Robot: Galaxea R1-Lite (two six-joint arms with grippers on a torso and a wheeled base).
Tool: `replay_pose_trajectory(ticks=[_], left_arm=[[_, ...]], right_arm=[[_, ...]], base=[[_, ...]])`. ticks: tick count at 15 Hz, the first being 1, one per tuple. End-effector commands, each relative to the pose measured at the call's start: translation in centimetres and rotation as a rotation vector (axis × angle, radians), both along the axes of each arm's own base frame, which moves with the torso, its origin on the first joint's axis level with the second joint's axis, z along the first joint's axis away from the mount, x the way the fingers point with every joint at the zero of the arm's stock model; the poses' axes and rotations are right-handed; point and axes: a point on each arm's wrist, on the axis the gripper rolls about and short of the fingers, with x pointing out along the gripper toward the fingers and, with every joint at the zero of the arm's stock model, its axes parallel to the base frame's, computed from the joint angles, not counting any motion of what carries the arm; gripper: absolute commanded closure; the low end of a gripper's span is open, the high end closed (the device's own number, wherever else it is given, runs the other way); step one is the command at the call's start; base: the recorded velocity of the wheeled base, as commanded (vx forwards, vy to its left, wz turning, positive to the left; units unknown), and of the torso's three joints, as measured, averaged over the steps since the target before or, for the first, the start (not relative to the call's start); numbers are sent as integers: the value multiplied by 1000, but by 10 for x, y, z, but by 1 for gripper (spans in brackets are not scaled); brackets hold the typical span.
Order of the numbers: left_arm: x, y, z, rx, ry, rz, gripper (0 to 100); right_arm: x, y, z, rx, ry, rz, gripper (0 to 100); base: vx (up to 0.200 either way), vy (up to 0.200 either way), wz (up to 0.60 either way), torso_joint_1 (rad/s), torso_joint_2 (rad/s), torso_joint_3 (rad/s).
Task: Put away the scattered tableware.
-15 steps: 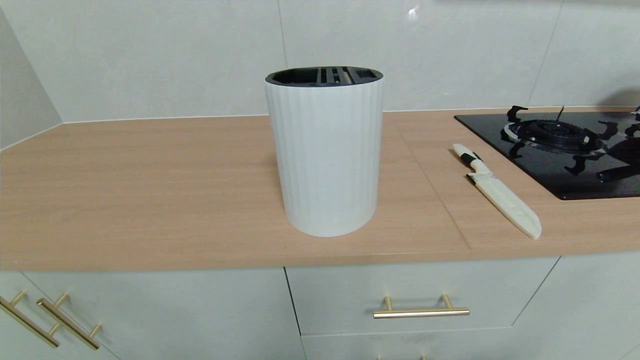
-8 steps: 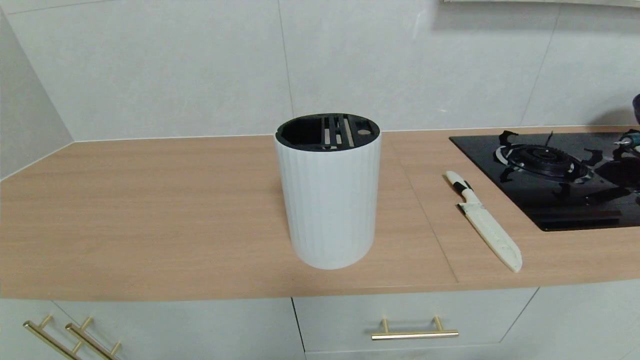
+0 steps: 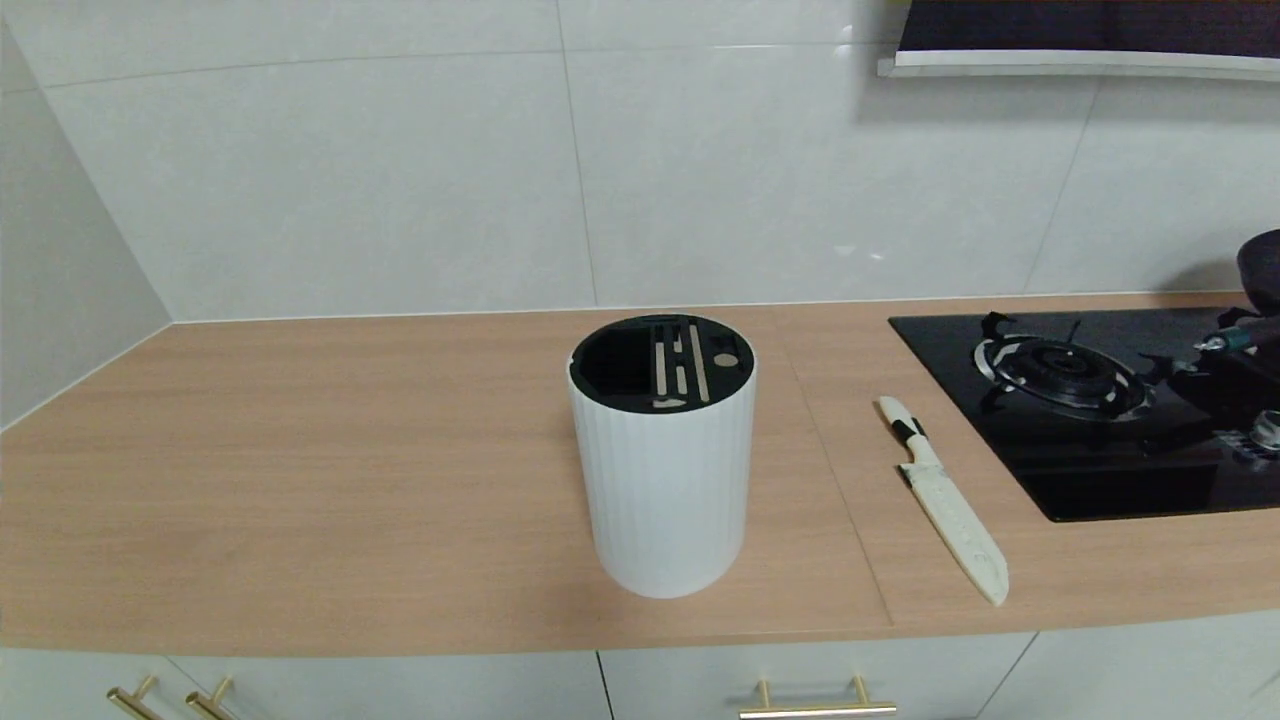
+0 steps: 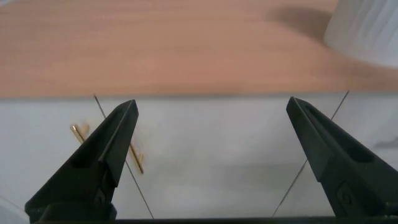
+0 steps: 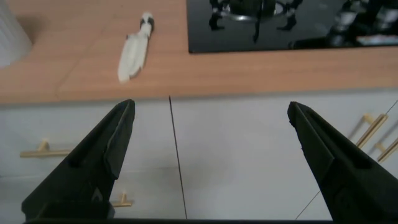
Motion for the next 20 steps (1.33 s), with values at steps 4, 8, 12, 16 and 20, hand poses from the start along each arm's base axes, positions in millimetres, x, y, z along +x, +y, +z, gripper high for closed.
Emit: replay_pose_trajectory(ticks=[4, 8, 12, 16, 20], left_arm=[[0, 0, 0, 0, 0, 1, 0], [0, 0, 0, 0, 0, 1, 0], [0, 0, 0, 0, 0, -1, 0], [0, 0, 0, 0, 0, 1, 0], [0, 0, 0, 0, 0, -1, 0]], right_arm=[[0, 0, 0, 0, 2, 0, 0], [0, 0, 0, 0, 2, 0, 0], [0, 0, 0, 0, 0, 0, 0], [0, 0, 0, 1, 0, 0, 0], [0, 0, 0, 1, 2, 0, 0]], base=[[0, 0, 0, 249, -552, -299], [0, 0, 0, 276, -586, -313], [0, 0, 0, 244, -514, -266], [0, 0, 0, 179, -372, -194], [0, 0, 0, 12, -23, -12]])
